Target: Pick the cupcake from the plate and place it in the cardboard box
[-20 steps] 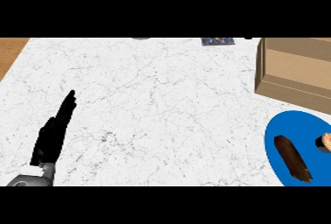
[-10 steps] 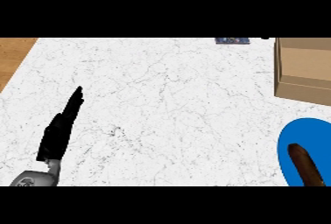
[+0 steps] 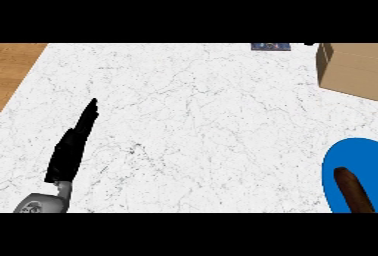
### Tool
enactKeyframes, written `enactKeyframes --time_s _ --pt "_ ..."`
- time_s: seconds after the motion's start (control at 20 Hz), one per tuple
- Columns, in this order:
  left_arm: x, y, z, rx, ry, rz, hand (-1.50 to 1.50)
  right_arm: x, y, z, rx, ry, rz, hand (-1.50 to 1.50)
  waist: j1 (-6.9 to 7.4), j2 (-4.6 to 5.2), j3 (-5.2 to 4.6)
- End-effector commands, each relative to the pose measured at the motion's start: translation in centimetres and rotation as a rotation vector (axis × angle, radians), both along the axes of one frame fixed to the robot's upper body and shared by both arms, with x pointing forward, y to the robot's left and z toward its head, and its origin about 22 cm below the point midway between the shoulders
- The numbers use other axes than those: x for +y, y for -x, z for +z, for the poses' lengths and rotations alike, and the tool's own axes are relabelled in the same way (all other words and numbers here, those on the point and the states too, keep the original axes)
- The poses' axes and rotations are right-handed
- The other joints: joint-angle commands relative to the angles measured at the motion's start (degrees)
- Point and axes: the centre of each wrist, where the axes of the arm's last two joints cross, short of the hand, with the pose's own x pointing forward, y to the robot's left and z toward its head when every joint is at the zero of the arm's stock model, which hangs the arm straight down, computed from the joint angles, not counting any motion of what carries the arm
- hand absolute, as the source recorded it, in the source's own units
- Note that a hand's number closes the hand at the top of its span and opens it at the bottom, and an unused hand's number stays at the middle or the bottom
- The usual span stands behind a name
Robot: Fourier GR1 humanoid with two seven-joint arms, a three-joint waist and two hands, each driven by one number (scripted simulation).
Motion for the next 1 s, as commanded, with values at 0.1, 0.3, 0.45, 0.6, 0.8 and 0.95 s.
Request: enactKeyframes --time_s 0.1,0.3,0.45,0.6,0.8,0.95 --pt "-0.4 -0.2 0.0 0.009 -0.004 -0.012 0.0 -0.7 -0.6 2.3 -0.123 -0.308 0.28 1.5 0.64 0.2 0.11" --pt "-0.5 -0.7 0.7 -0.005 -0.006 -0.02 0.0 -0.8 -1.0 3.9 -0.15 -0.388 0.343 1.5 1.11 0.27 -0.07" --pt "-1.1 -0.4 0.2 -0.015 -0.002 -0.021 0.0 -0.6 -1.5 4.7 -0.128 -0.407 0.358 1.5 1.34 0.3 -0.25" --pt "-1.3 -0.5 0.3 -0.001 -0.006 -0.038 0.0 -0.4 -2.0 5.4 -0.121 -0.411 0.346 1.5 2.05 0.49 -0.25" --pt "-1.3 -1.3 0.7 -0.016 -0.005 -0.045 0.0 0.7 -3.5 6.3 -0.104 -0.4 0.348 1.5 2.77 0.92 -0.38" --pt "-1.5 -1.6 0.9 -0.018 -0.02 -0.036 0.0 2.2 -5.3 4.9 -0.025 -0.374 0.356 1.5 2.73 0.85 -0.39"
